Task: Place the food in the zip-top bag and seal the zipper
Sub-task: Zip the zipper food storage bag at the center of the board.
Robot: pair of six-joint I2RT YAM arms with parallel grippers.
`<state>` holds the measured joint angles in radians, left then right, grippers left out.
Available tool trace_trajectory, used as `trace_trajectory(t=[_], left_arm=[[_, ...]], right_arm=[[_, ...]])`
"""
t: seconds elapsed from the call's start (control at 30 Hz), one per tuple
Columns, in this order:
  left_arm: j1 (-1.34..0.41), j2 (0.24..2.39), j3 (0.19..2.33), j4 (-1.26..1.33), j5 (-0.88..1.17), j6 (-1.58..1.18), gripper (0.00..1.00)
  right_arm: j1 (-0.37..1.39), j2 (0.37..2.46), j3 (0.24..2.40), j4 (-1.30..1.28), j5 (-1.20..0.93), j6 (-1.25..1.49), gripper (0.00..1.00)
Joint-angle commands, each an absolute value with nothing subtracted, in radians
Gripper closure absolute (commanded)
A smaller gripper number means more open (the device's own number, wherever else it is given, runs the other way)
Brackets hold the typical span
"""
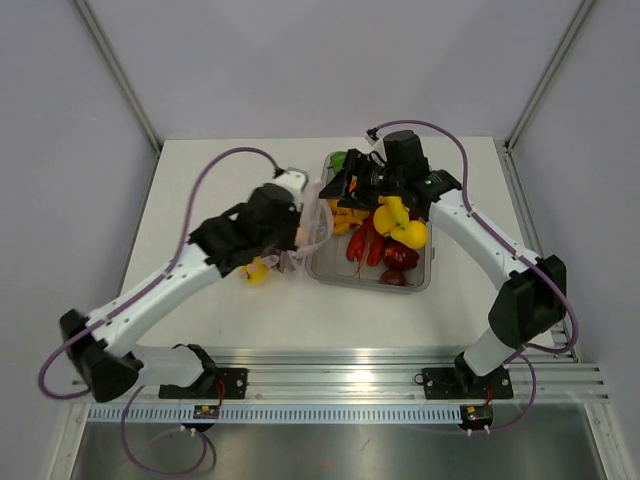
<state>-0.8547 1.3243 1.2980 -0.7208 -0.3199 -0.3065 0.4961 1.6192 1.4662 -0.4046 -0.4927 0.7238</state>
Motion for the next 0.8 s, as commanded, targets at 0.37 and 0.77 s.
trace_trajectory(t=[0.37, 0.77], left_arm=[[-0.512, 1.063, 1.229, -0.635, 0.386, -0.091, 1.0], [-0.382, 1.029, 1.272, -0.722, 0.514, 0.052, 1.0]], right_arm=[[0.459, 1.421, 1.273, 0.064, -0.621, 0.264, 0.28], [0.451, 1.537, 1.135, 0.373, -0.713, -0.112, 0.3]])
